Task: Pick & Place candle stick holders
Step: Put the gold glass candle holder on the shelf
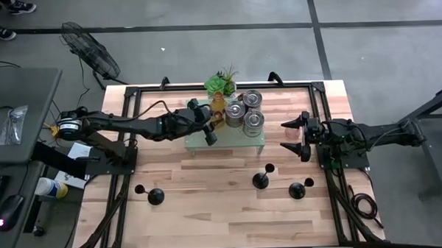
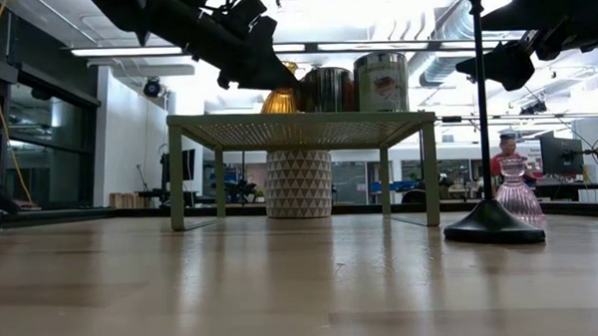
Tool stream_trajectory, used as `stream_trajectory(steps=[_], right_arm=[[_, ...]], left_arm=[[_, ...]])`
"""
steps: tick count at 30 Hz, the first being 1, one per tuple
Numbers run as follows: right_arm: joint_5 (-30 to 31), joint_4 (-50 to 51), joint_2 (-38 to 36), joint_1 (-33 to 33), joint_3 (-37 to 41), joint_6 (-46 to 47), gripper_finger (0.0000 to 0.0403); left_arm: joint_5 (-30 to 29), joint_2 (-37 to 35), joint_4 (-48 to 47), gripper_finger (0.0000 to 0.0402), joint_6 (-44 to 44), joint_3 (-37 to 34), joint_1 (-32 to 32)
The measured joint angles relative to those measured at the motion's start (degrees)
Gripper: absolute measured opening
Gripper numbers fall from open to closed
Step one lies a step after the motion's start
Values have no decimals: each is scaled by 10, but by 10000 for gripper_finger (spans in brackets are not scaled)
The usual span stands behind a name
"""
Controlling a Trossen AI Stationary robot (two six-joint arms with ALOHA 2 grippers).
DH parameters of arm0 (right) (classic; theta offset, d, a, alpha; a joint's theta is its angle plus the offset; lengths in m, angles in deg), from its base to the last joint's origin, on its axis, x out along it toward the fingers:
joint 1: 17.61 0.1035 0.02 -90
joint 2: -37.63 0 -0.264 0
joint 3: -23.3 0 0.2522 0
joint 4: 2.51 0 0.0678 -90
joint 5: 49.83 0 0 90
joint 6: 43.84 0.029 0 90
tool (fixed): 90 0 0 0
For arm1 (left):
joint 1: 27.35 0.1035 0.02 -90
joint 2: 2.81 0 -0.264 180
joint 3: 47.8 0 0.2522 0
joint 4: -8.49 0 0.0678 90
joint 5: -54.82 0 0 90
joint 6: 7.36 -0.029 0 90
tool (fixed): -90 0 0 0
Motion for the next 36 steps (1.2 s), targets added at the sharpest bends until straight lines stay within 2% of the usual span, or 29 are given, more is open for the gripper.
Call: stream_trajectory(steps=[7,12,20,36], right_arm=[[0,0,0,0,0,0,400],[0,0,0,0,0,0,400],[0,0,0,0,0,0,400],[0,0,0,0,0,0,400]], left_arm=[[-1,0,2,129,0,0,0],[-29,0,2,129,2,0,0],[-38,6,6,129,18,0,9],[-8,22,27,129,18,0,11]])
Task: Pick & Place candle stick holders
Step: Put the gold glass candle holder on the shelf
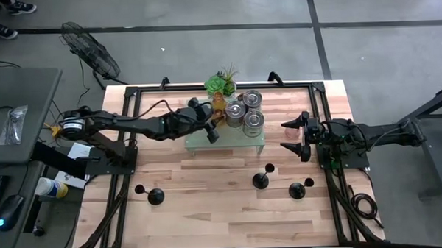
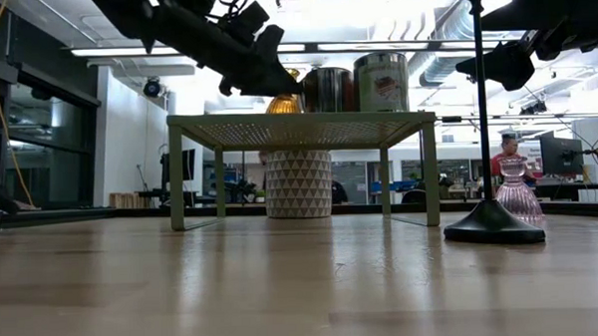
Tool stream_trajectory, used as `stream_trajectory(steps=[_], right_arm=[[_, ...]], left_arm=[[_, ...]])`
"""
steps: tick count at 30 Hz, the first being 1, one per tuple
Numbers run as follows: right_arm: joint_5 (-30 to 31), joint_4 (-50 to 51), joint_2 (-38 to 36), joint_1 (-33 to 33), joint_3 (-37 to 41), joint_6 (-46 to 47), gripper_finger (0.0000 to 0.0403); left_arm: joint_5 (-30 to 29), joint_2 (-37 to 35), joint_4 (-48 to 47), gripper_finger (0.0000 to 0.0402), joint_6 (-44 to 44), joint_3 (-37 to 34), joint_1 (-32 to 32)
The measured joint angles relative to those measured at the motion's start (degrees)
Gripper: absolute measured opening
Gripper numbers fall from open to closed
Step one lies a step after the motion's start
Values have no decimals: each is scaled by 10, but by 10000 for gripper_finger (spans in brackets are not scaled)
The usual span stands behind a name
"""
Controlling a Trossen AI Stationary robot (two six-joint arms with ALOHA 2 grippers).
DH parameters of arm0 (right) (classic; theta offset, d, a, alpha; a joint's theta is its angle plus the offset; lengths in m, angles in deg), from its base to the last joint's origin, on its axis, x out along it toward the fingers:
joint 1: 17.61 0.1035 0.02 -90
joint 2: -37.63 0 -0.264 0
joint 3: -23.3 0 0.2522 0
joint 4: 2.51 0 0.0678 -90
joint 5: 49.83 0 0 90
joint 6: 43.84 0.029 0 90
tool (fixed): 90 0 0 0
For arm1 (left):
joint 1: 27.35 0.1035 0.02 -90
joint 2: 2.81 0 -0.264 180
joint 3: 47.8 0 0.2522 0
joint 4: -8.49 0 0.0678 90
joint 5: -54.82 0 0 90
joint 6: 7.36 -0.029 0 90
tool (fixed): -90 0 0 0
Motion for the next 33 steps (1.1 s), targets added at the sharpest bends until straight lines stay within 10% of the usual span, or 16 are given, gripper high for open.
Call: stream_trajectory(steps=[33], right_arm=[[0,0,0,0,0,0,400]], left_arm=[[16,5,9,129,-3,1,5]])
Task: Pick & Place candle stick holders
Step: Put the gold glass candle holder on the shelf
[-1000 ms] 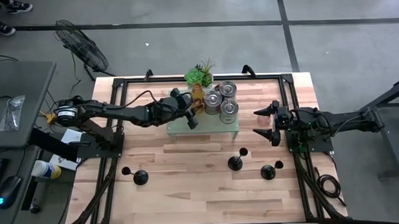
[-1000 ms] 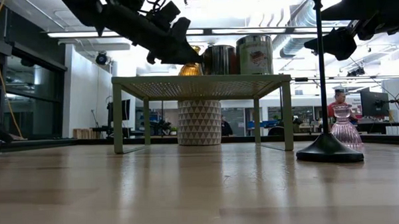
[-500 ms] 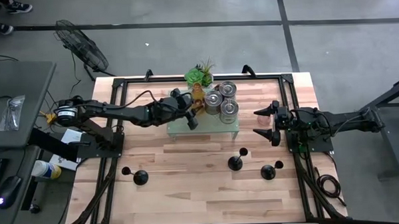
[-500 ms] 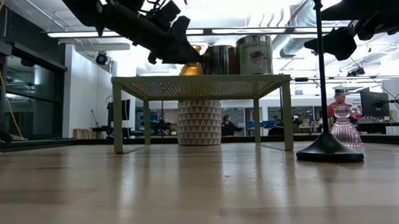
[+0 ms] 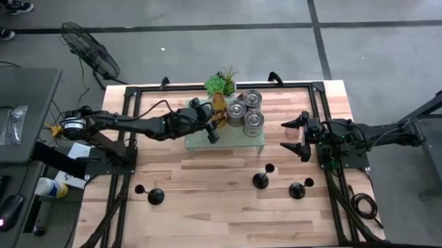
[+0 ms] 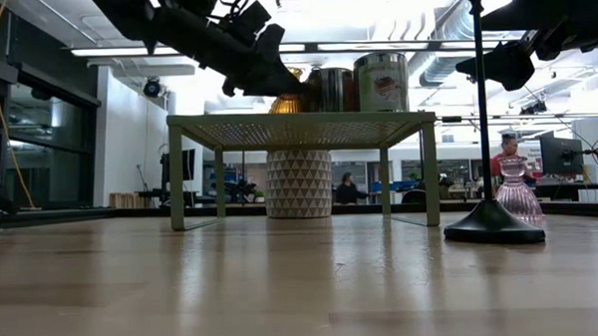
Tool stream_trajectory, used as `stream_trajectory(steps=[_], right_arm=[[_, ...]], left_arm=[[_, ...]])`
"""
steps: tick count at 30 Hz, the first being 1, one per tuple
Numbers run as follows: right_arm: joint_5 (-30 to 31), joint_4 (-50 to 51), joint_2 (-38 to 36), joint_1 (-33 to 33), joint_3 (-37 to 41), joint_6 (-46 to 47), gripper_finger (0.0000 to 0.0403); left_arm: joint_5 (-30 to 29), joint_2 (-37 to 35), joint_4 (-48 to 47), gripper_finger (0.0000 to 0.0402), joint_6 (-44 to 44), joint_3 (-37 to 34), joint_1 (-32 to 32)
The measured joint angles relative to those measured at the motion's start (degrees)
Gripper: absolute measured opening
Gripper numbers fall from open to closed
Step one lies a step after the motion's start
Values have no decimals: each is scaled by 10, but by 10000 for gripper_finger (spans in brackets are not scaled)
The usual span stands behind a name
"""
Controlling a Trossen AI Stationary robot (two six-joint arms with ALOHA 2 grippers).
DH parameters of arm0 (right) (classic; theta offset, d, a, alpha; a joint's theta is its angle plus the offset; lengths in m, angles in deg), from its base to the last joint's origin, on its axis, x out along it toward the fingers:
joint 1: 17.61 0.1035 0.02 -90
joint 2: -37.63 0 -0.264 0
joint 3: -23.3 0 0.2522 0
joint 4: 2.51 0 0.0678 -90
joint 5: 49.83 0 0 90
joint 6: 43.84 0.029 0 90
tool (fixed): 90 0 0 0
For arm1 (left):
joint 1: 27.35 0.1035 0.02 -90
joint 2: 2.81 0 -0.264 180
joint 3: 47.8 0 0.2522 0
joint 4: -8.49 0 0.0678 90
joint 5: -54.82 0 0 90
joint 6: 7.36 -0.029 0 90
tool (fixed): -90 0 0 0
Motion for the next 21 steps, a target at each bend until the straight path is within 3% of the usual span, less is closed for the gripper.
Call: stream_trajectory(steps=[21], right_arm=[[0,0,0,0,0,0,400]], left_arm=[[8,0,17,129,22,0,3]])
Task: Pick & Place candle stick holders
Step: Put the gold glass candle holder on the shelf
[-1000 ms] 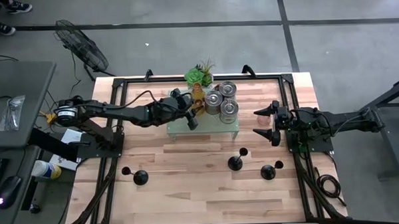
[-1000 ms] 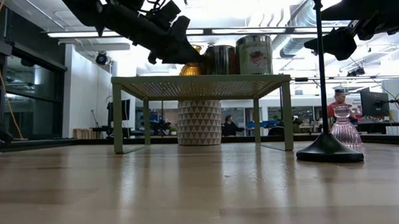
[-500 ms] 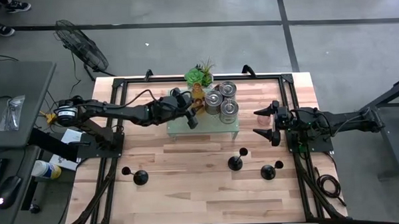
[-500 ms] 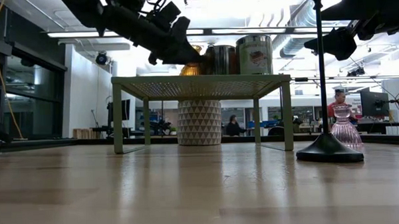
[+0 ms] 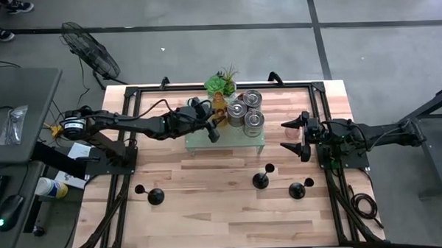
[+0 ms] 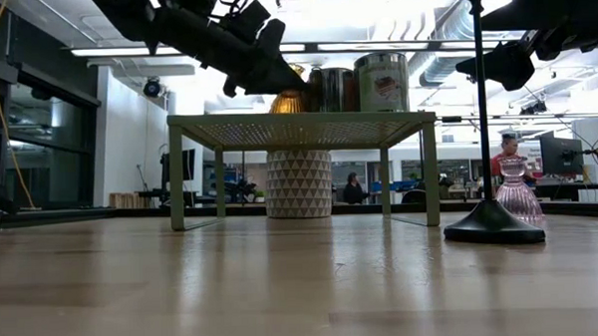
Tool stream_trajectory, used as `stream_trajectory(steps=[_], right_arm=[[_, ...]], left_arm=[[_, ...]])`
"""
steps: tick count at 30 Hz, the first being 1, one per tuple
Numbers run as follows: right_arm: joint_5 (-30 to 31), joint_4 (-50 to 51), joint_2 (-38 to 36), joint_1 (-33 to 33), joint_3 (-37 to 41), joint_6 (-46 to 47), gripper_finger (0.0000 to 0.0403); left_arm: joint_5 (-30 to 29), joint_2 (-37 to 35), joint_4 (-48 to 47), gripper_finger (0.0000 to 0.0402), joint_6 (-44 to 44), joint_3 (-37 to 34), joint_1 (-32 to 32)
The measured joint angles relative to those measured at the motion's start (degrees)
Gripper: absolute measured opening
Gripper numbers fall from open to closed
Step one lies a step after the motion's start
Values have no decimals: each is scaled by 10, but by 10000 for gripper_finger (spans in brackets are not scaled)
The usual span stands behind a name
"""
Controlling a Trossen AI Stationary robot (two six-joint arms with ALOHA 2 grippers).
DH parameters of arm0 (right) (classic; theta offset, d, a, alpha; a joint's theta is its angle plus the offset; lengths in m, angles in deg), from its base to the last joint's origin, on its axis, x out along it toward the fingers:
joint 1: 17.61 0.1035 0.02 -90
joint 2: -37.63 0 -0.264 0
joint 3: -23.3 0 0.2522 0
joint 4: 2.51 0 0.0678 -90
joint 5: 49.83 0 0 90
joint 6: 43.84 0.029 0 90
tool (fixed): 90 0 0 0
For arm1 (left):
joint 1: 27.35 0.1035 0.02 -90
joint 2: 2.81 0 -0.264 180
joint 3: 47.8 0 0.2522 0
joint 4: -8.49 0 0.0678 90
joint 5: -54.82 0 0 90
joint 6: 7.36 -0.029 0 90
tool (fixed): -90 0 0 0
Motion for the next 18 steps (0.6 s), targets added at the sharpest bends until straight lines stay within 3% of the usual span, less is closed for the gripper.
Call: stream_trajectory(steps=[18], right_arm=[[0,0,0,0,0,0,400]], left_arm=[[10,23,23,130,11,0,0]])
